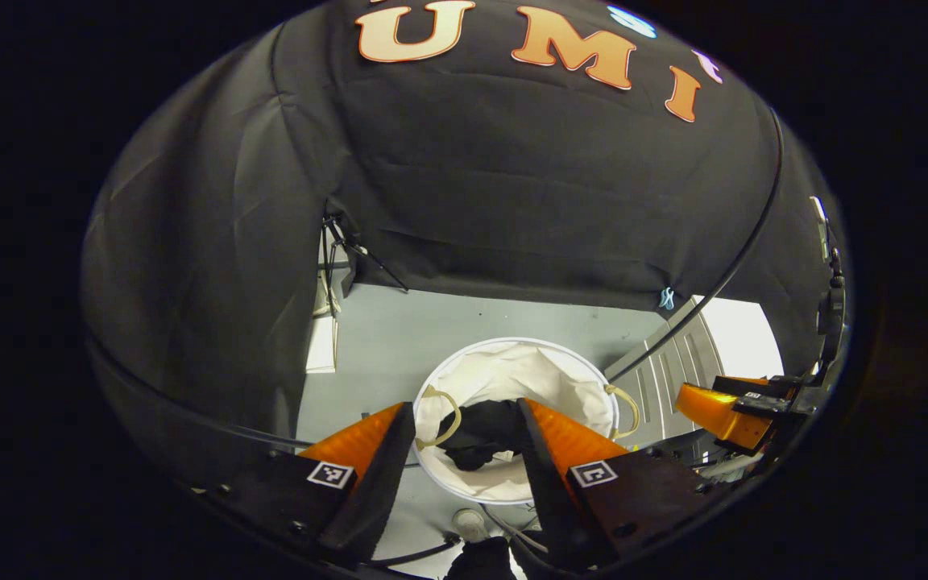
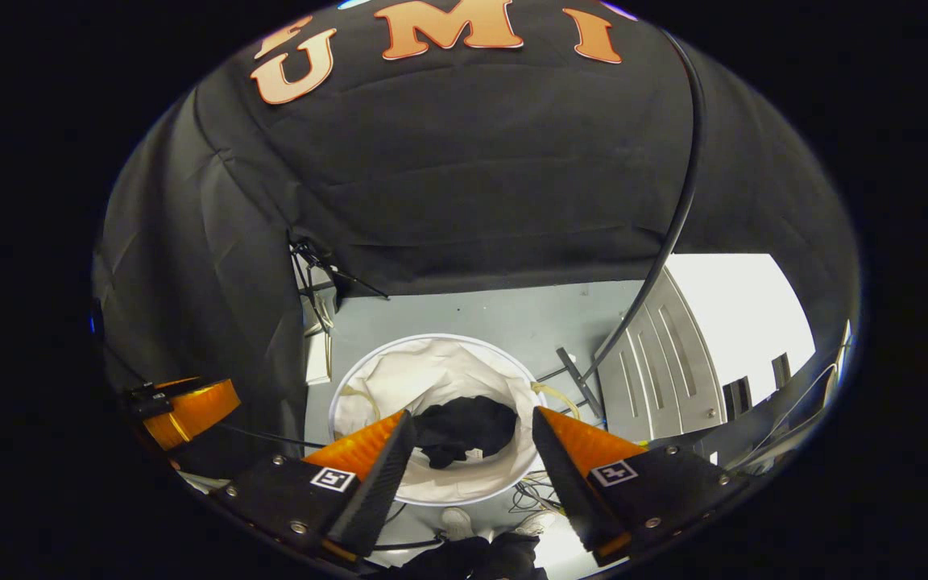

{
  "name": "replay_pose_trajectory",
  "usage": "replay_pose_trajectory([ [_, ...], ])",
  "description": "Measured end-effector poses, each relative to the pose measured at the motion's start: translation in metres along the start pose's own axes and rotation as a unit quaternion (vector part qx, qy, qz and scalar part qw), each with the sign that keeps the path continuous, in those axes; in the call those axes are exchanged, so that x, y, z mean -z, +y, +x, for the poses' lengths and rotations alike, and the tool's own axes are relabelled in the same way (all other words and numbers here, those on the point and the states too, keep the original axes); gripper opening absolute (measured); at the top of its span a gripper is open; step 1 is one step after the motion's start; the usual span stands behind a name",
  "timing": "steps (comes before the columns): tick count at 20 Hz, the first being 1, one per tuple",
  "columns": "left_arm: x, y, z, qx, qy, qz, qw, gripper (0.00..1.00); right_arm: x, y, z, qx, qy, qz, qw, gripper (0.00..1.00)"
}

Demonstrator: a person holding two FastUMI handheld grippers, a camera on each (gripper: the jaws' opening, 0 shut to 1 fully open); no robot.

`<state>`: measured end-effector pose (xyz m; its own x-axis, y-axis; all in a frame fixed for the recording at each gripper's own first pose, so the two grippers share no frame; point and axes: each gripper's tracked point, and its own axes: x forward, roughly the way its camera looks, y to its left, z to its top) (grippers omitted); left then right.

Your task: Grasp the clothes on the hanger with both hands and then place them into the laundry hamper below.

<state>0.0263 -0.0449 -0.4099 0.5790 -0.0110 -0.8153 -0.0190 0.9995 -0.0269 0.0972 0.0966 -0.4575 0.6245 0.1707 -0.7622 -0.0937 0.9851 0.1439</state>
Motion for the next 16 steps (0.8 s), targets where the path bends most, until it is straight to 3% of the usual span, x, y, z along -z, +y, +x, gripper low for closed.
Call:
replay_pose_trajectory([
  [3, -0.005, 0.006, -0.01, 0.0, -0.009, -0.006, 1.0, 0.85, -0.006, 0.002, -0.013, 0.003, -0.009, -0.003, 1.0, 0.93],
  [5, -0.011, 0.012, -0.02, -0.003, -0.017, -0.009, 1.0, 0.92, -0.017, 0.004, -0.025, 0.005, -0.02, -0.006, 1.0, 0.93],
  [8, -0.023, 0.017, -0.036, -0.006, -0.037, -0.013, 0.999, 0.93, -0.037, 0.007, -0.047, 0.007, -0.043, -0.012, 0.999, 0.93],
  [9, -0.028, 0.02, -0.044, -0.008, -0.044, -0.013, 0.999, 0.98, -0.043, 0.007, -0.056, 0.009, -0.052, -0.016, 0.998, 0.94],
  [16, -0.08, 0.032, -0.109, -0.016, -0.113, -0.011, 0.993, 0.98, -0.101, 0.02, -0.127, 0.013, -0.126, -0.034, 0.991, 0.93],
])
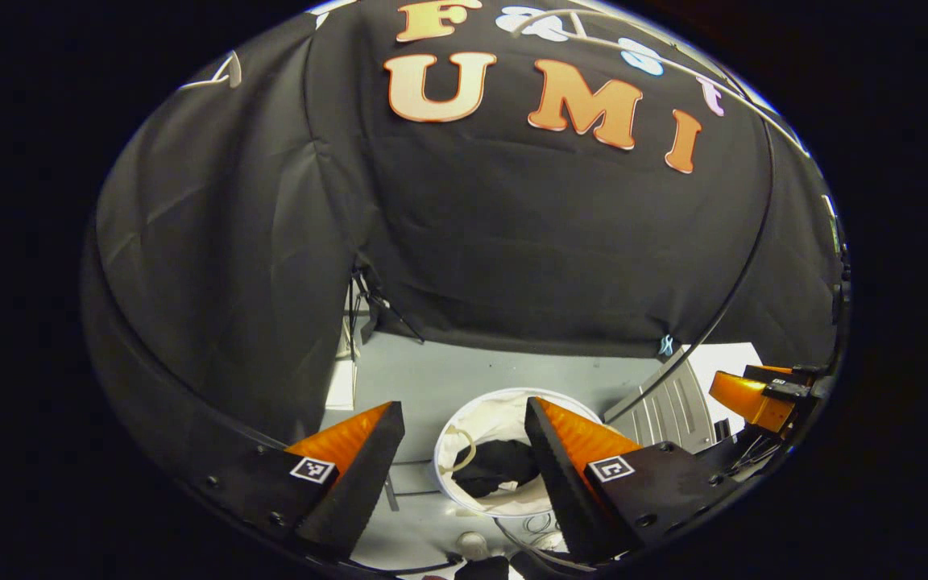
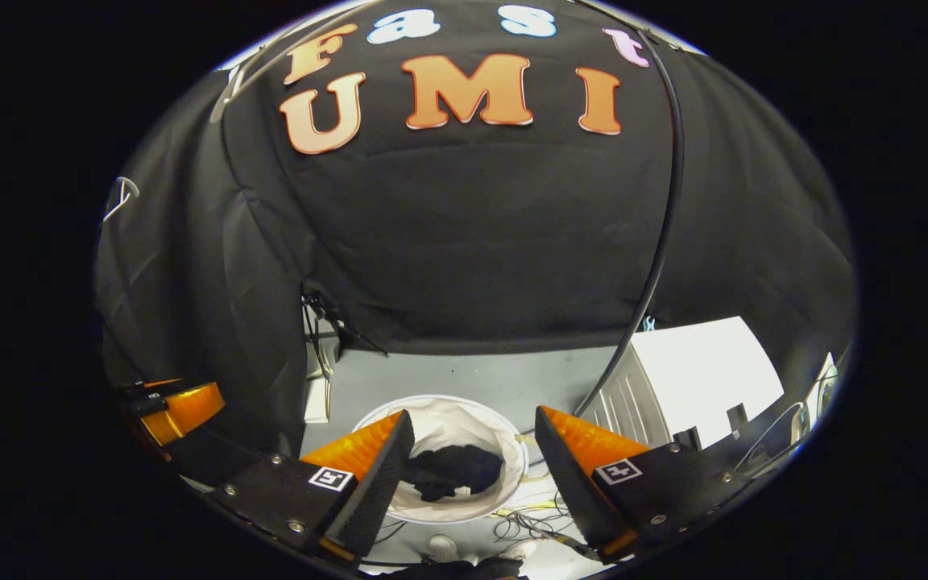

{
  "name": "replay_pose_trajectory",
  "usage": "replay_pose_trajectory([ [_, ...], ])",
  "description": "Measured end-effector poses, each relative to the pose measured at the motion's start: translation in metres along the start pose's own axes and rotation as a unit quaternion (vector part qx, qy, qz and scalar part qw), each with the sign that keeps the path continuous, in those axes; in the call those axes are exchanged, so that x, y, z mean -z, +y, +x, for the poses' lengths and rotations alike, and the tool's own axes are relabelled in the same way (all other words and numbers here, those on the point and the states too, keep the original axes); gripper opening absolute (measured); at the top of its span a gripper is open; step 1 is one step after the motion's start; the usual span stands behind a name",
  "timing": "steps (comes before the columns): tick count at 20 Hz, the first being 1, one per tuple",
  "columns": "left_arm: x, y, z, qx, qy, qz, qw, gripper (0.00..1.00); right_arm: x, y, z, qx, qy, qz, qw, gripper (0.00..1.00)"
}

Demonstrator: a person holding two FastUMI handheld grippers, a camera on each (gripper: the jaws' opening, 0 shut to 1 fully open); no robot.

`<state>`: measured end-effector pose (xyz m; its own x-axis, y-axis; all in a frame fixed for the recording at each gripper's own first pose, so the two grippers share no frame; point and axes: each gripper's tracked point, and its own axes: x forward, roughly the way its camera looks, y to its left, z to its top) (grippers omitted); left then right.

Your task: Grasp the clothes on the hanger with both hands and then place them into the laundry hamper below.

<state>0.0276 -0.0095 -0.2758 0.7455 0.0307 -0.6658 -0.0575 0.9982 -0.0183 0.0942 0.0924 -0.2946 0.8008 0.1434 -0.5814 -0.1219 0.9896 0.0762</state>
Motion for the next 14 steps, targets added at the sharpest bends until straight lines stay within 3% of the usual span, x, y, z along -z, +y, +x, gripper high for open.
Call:
replay_pose_trajectory([
  [7, -0.098, -0.015, -0.073, 0.017, -0.111, 0.019, 0.994, 0.98, -0.078, 0.007, -0.072, -0.004, -0.076, -0.005, 0.997, 0.93],
  [14, -0.173, -0.036, -0.152, 0.035, -0.218, 0.035, 0.975, 0.98, -0.145, 0.023, -0.152, -0.018, -0.162, -0.014, 0.986, 0.93],
])
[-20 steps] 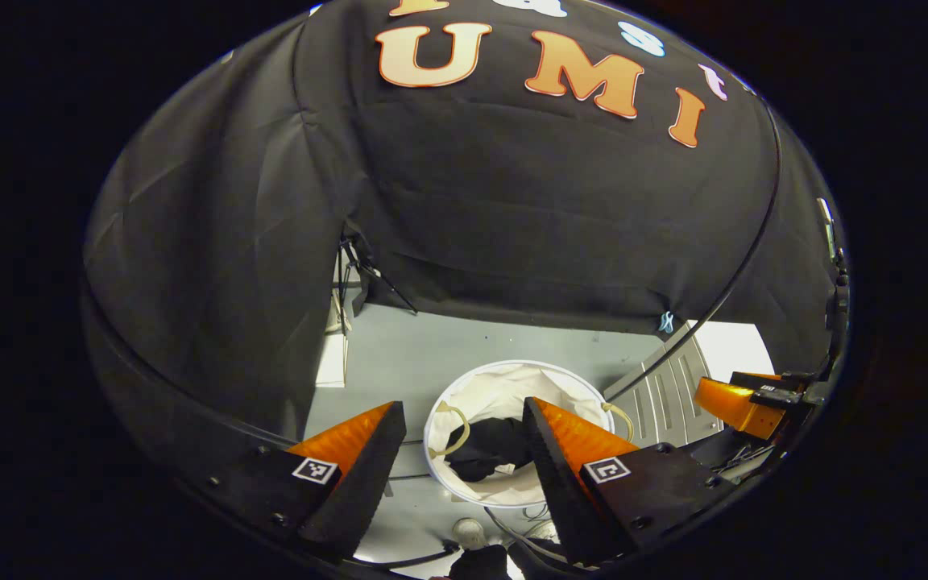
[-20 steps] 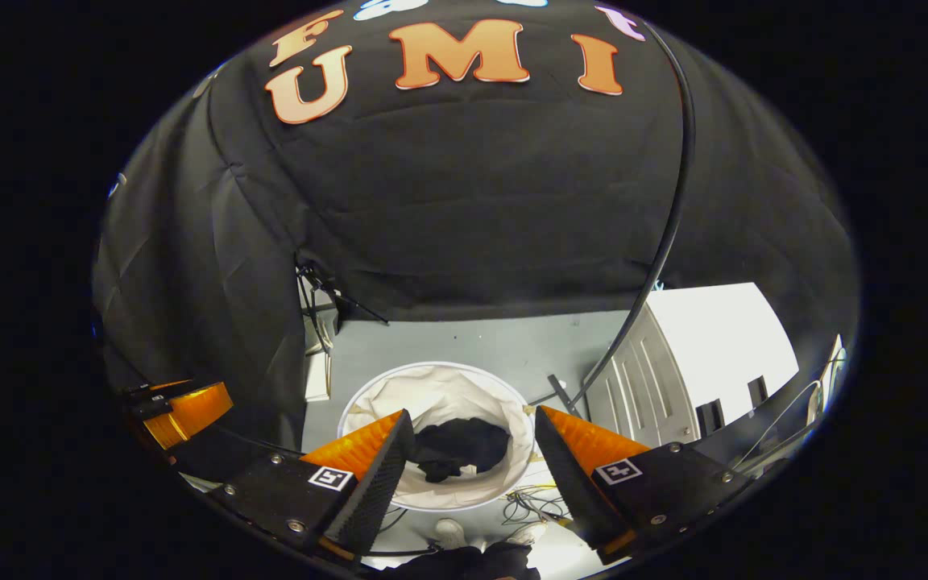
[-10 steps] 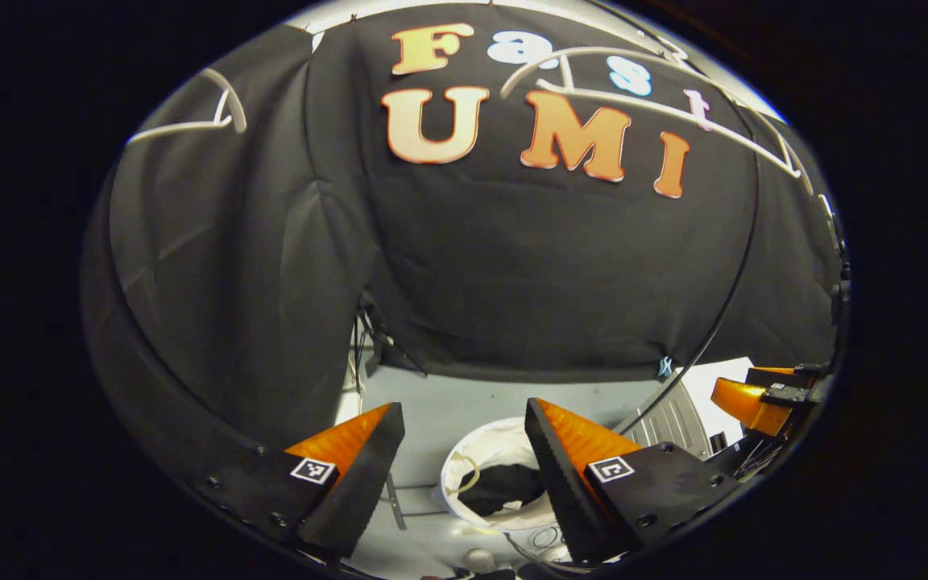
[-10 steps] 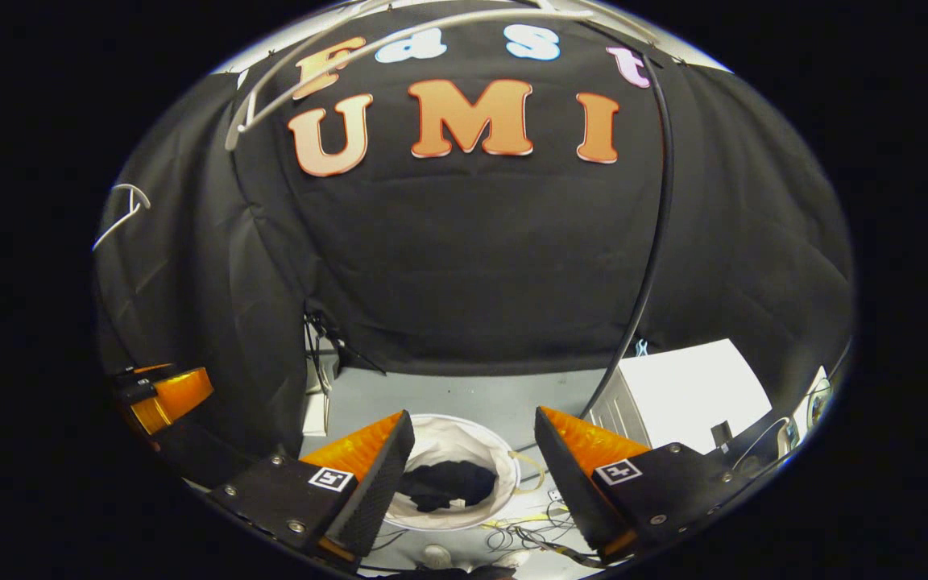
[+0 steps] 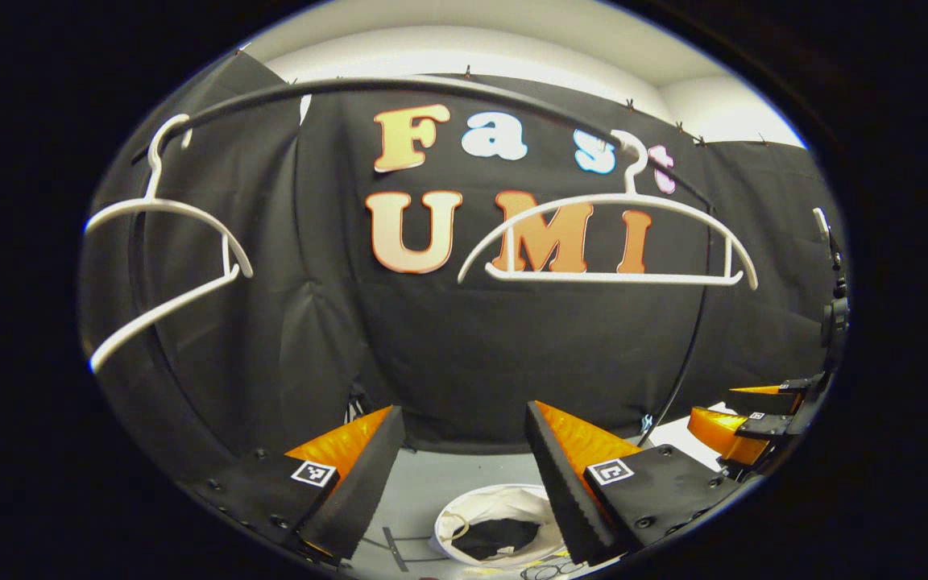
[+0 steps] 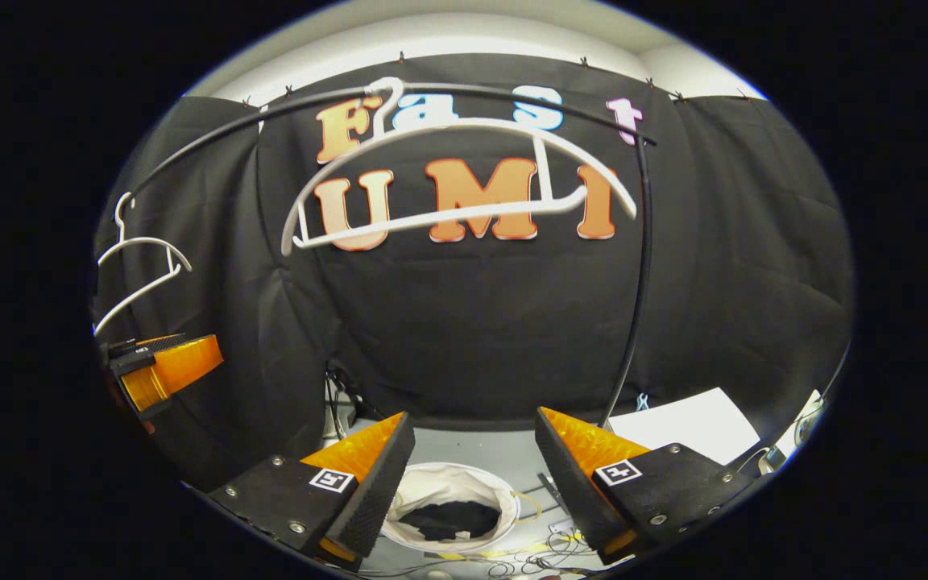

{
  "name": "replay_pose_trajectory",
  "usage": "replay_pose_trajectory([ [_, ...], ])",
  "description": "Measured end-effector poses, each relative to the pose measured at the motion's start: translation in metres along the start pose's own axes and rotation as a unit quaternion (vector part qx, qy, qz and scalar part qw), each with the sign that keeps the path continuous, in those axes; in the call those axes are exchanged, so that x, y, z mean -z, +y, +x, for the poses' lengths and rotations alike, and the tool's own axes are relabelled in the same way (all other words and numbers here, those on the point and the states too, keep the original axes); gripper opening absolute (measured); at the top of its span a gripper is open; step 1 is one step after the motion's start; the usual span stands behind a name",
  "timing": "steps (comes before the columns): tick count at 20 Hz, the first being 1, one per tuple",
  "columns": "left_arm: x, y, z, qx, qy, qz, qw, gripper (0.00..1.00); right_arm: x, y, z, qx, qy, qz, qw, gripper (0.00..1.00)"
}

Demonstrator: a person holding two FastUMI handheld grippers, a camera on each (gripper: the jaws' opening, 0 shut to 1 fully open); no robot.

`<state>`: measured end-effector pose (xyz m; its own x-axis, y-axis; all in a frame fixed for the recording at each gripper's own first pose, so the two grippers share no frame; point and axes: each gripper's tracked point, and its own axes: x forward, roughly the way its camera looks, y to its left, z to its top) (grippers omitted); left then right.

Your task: Grasp the clothes on the hanger with both hands and then place them into the laundry hamper below.

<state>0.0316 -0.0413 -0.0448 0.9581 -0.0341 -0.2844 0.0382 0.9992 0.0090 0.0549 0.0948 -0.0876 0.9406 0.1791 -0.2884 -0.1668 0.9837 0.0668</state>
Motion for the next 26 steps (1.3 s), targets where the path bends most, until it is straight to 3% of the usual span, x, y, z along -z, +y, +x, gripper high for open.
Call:
replay_pose_trajectory([
  [7, -0.078, 0.0, -0.042, 0.003, -0.079, -0.001, 0.997, 0.97, -0.074, 0.0, -0.055, -0.013, -0.074, -0.001, 0.997, 0.93],
  [14, -0.107, -0.008, -0.055, 0.01, -0.122, -0.01, 0.992, 0.94, -0.114, -0.015, -0.077, 0.002, -0.123, -0.01, 0.992, 0.93],
  [26, -0.114, -0.009, -0.048, 0.006, -0.139, -0.01, 0.99, 0.97, -0.115, -0.022, -0.074, 0.013, -0.135, -0.004, 0.991, 0.93],
])
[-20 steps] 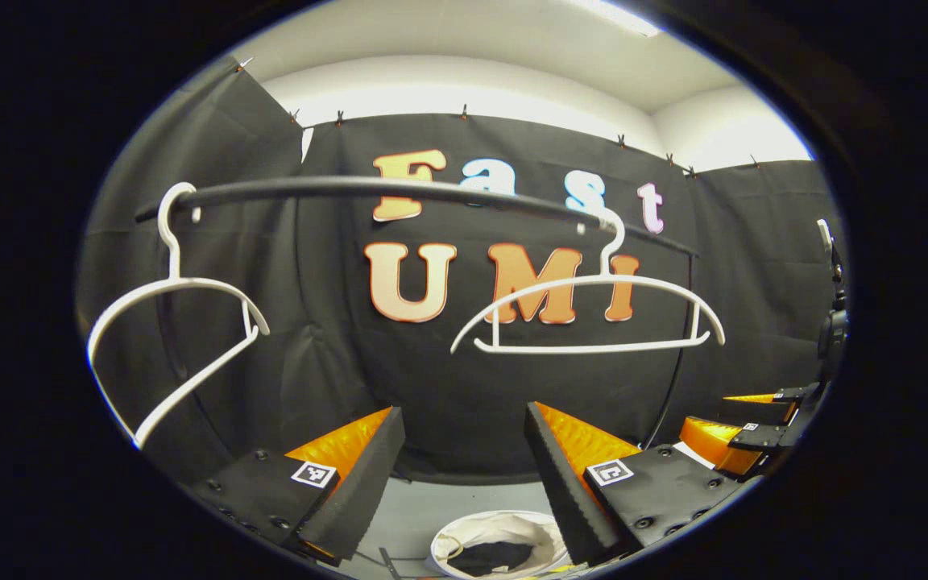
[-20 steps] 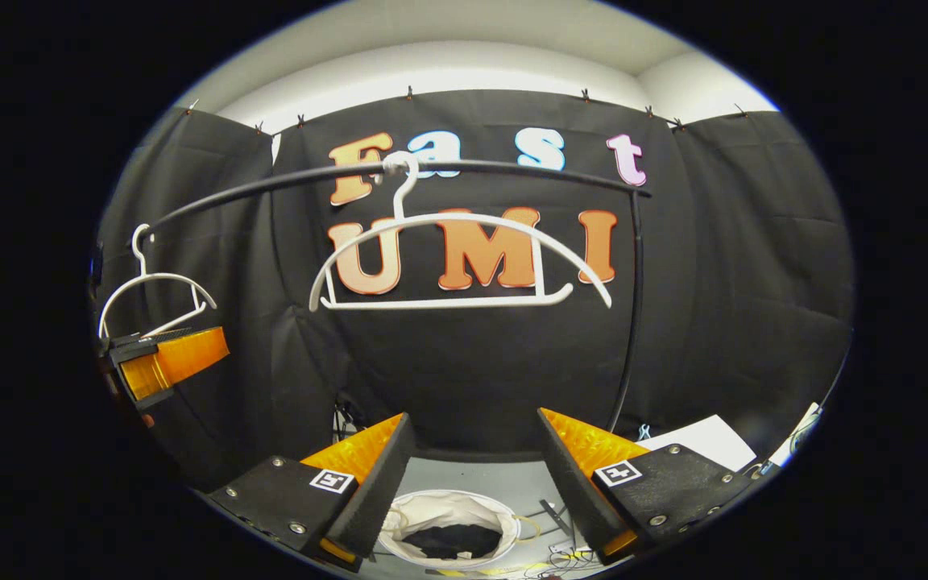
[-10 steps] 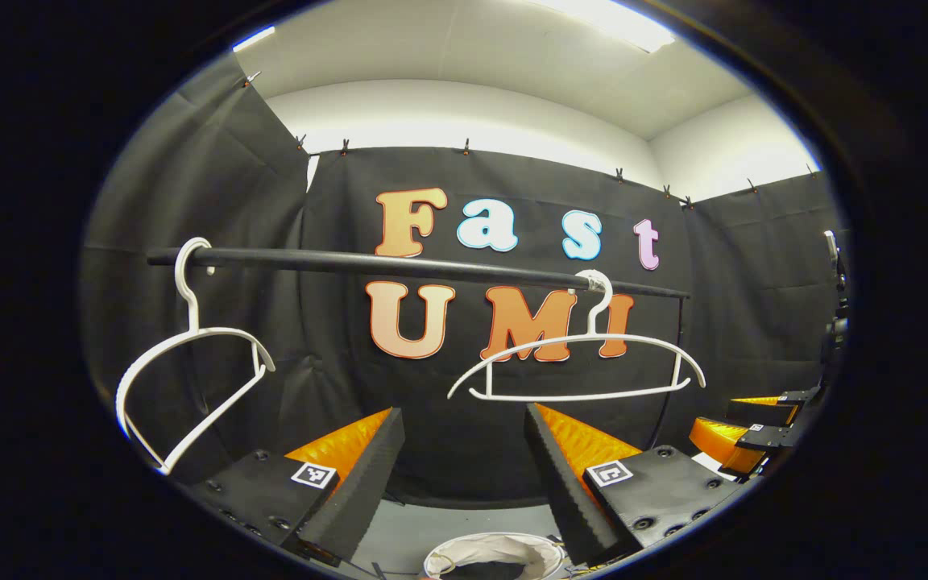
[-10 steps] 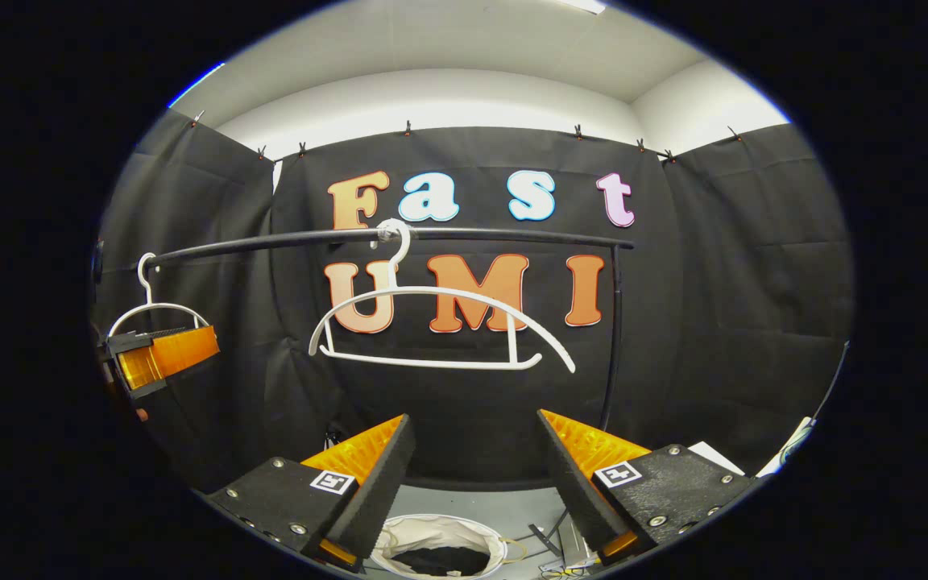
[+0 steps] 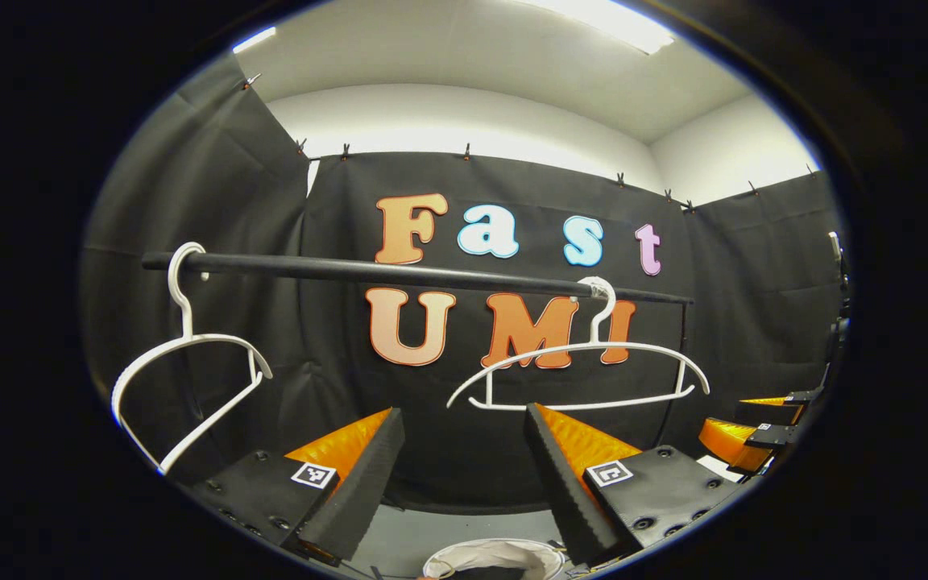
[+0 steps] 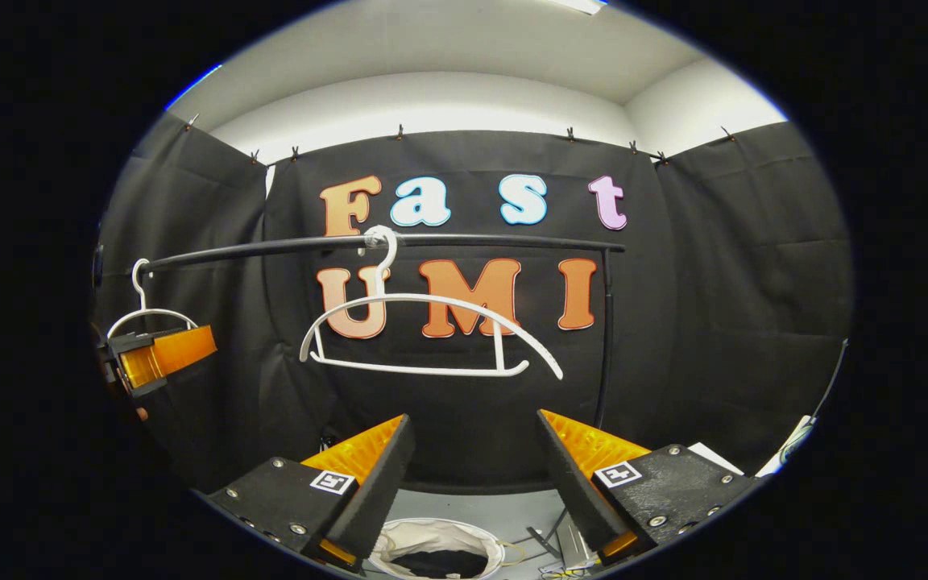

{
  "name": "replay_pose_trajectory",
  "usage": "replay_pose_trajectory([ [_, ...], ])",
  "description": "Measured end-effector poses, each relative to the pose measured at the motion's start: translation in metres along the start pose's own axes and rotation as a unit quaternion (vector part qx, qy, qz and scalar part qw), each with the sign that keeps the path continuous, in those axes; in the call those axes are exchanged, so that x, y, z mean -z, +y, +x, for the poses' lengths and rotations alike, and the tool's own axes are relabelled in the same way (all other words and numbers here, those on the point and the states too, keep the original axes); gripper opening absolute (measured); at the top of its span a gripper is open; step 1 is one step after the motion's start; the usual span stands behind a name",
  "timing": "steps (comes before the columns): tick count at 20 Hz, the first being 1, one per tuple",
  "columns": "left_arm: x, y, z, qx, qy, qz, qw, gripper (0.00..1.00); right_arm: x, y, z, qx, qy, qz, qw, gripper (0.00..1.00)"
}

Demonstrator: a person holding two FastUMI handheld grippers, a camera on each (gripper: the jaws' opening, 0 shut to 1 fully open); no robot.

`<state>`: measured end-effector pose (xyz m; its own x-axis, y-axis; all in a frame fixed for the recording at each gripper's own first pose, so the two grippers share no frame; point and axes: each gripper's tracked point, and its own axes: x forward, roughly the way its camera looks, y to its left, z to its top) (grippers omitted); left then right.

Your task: Grasp the clothes on the hanger with both hands and then place them into the laundry hamper below.

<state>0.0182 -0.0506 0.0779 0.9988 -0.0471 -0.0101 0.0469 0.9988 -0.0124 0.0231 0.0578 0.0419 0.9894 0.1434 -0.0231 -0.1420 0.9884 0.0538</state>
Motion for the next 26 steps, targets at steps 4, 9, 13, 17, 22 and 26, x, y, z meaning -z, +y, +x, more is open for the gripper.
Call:
replay_pose_trajectory([
  [4, 0.001, 0.002, 0.003, -0.002, -0.001, 0.0, 1.0, 0.97, 0.0, 0.005, 0.004, -0.005, -0.002, 0.002, 1.0, 0.93],
  [9, 0.0, 0.009, 0.004, -0.003, 0.0, 0.002, 1.0, 0.97, 0.0, 0.011, 0.004, -0.007, -0.004, 0.0, 1.0, 0.93],
  [13, -0.002, 0.012, 0.006, -0.004, -0.003, 0.004, 1.0, 0.97, -0.001, 0.014, 0.005, -0.007, -0.005, 0.0, 1.0, 0.93],
  [17, -0.001, 0.014, 0.008, -0.002, -0.005, 0.004, 1.0, 0.97, 0.0, 0.016, 0.006, -0.005, -0.007, 0.003, 1.0, 0.93],
  [22, -0.002, 0.018, 0.006, -0.001, -0.005, 0.008, 1.0, 0.98, 0.001, 0.02, 0.006, -0.005, -0.008, -0.001, 1.0, 0.93],
  [26, -0.002, 0.02, 0.004, -0.001, -0.004, 0.005, 1.0, 0.97, 0.0, 0.021, 0.004, -0.005, -0.008, -0.003, 1.0, 0.93],
])
